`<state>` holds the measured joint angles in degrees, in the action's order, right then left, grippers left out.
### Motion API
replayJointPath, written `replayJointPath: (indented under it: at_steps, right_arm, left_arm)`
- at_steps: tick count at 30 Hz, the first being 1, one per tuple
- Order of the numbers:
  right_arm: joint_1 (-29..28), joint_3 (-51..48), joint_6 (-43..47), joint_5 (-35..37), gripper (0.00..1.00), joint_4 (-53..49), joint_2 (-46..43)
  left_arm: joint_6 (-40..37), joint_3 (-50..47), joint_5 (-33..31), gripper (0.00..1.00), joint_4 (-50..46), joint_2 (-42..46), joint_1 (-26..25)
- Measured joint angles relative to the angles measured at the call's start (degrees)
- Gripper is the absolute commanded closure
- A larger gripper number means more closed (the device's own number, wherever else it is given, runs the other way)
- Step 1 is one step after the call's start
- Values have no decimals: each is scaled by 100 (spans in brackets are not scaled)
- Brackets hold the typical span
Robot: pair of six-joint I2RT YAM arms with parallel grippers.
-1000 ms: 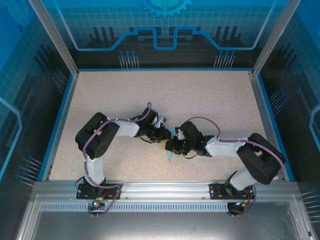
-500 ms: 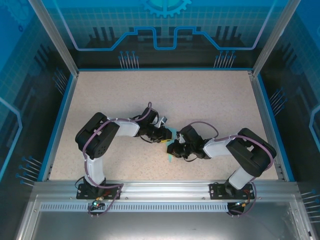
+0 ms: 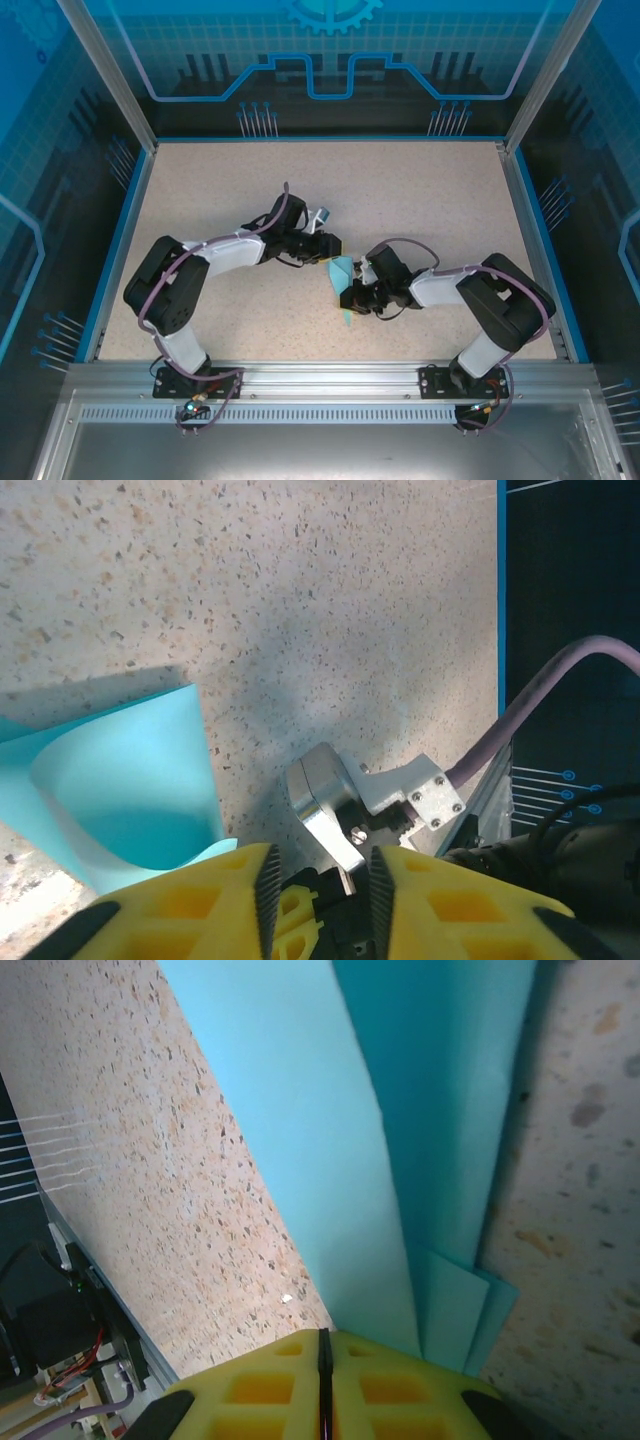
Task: Fold a paper plane with a square sheet of paper (pick it up from the middle)
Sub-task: Fold the wing for the fifth time at the center of the table.
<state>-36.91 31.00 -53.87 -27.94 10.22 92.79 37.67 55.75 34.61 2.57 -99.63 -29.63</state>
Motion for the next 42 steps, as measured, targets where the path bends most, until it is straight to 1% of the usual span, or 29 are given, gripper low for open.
replayJointPath:
  at_steps: [6, 13, 18, 22, 31, 42]
  right_arm:
    - [94, 79, 173, -208, 90, -122, 85]
    - [107, 94, 234, -254, 90, -149, 98]
    - [109, 85, 234, -254, 90, -140, 98]
    - [111, 61, 234, -256, 91, -109, 98]
    - [133, -20, 295, -256, 92, -13, 66]
    - [136, -20, 402, -264, 92, -20, 66]
  left_arm:
    - [-15, -516, 111, 71, 87, 2, -52]
    - [-61, -603, 142, 73, 273, -17, -278]
    - [-79, -476, -31, 75, 457, -501, -280]
    - [-81, -389, -160, 76, 605, -903, -251]
    - [-236, 96, -48, 76, 529, -1283, -33]
    - [-608, 398, -70, 75, 367, -1447, 514]
